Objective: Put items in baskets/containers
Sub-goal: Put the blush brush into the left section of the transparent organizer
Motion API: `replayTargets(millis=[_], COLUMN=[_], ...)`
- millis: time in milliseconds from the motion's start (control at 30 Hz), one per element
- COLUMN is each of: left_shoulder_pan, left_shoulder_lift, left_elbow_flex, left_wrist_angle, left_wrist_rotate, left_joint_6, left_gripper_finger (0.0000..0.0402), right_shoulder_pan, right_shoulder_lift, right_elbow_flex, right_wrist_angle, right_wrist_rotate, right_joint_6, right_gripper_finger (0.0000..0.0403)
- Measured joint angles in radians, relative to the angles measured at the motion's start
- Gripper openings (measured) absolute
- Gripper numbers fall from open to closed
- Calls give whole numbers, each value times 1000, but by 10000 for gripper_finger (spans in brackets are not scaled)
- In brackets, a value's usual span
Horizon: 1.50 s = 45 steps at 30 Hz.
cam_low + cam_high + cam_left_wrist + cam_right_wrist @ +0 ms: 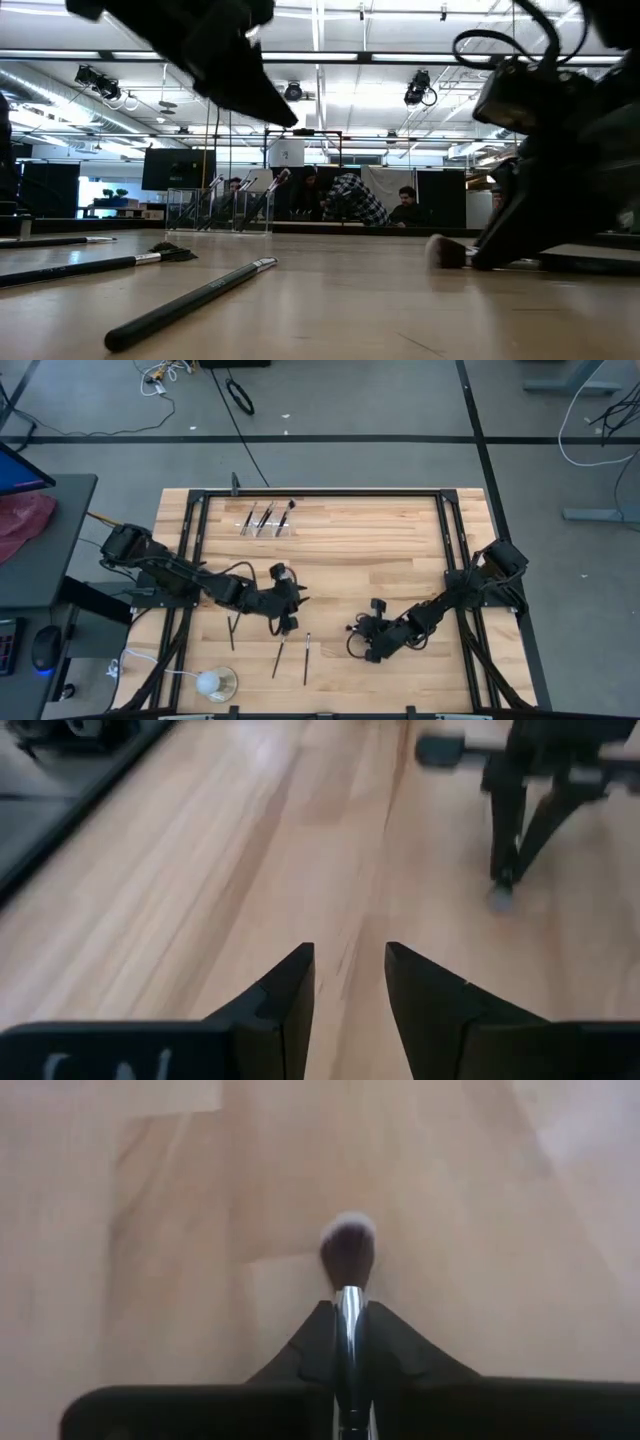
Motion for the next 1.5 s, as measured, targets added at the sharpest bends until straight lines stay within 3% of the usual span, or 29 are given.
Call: replayTargets(millis=[100, 267, 400, 600, 733, 867, 1100, 1367, 1500], left_shoulder_pan=[71, 169, 218, 262, 293, 322, 343, 341, 331], left_shoulder_lift=[0, 0, 0, 0, 0, 0, 2, 120, 161], left_elbow_flex=[-63, -197, -255, -263, -263, -263, -238, -104, -53], left_wrist_angle=[72, 378, 566, 665, 769, 907, 1065, 1058, 1065], left_wrist_rotate=[102, 255, 348, 440, 571, 698, 740, 755, 755], left_joint_6=[17, 131, 237, 366, 443, 473, 465, 387, 388], left_gripper_finger=[131, 131, 131, 131, 131, 131, 135, 218, 233], right_shoulder_pan=[-57, -163, -236, -272, -278, -297, -343, -366, -357], right_shoulder_lift=[-31, -115, -167, -230, -240, -240, -240, -240, -240], right_elbow_flex=[-13, -13, -15, -12, -11, -11, -11, -10, -10], right_wrist_angle=[55, 211, 383, 714, 967, 1104, 1145, 1150, 1136], right_wrist_rotate=[36, 106, 47, -90, -158, -197, -253, -275, -275], right_joint_6=[-125, -319, -475, -682, -787, -836, -830, -807, -806], right_gripper_finger=[29, 29, 31, 31, 31, 31, 31, 31, 31])
